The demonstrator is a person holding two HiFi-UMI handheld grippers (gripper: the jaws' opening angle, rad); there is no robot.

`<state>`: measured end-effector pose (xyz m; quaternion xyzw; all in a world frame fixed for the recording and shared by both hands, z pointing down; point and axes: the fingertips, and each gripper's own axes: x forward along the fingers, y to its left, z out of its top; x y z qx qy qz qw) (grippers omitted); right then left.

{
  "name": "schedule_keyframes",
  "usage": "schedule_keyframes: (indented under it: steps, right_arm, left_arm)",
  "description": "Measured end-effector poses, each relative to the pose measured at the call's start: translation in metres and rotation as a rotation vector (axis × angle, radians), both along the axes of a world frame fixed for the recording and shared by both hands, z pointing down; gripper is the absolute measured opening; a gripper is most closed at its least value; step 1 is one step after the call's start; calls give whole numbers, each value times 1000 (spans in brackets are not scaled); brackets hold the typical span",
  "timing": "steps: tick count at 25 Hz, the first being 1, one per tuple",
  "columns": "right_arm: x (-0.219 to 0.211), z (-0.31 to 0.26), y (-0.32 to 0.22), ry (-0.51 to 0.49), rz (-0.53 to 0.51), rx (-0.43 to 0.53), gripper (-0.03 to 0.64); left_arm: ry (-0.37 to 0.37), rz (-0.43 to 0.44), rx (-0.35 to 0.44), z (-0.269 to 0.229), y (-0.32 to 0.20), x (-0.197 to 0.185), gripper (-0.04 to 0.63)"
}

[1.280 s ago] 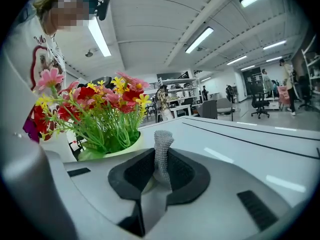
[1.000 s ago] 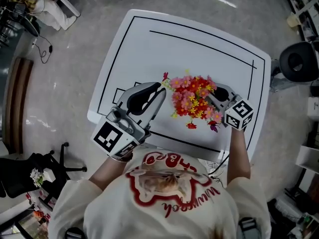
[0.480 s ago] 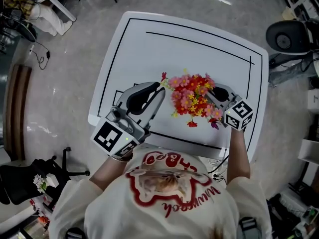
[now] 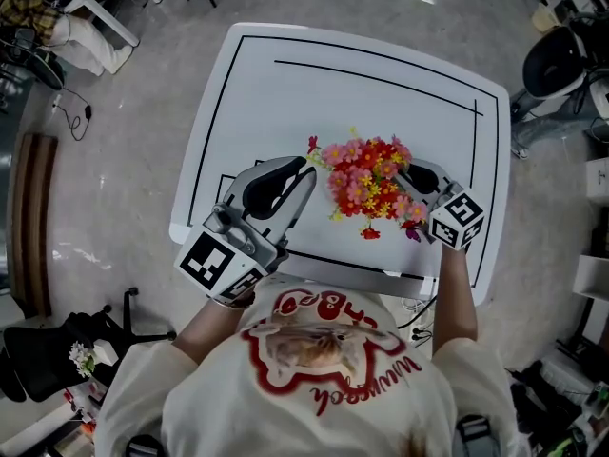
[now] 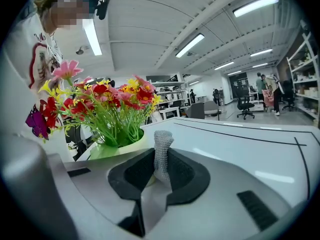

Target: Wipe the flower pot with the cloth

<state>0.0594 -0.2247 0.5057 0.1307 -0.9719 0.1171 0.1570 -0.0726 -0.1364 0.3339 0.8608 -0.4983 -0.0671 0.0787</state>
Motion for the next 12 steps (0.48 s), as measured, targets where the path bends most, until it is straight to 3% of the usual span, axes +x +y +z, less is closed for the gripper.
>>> schedule_keyframes:
  steps: [12]
  right_arm:
    - [7, -1, 8, 1, 64, 1, 63]
  left_arm:
    - [-1, 57, -6, 1, 3, 1, 61]
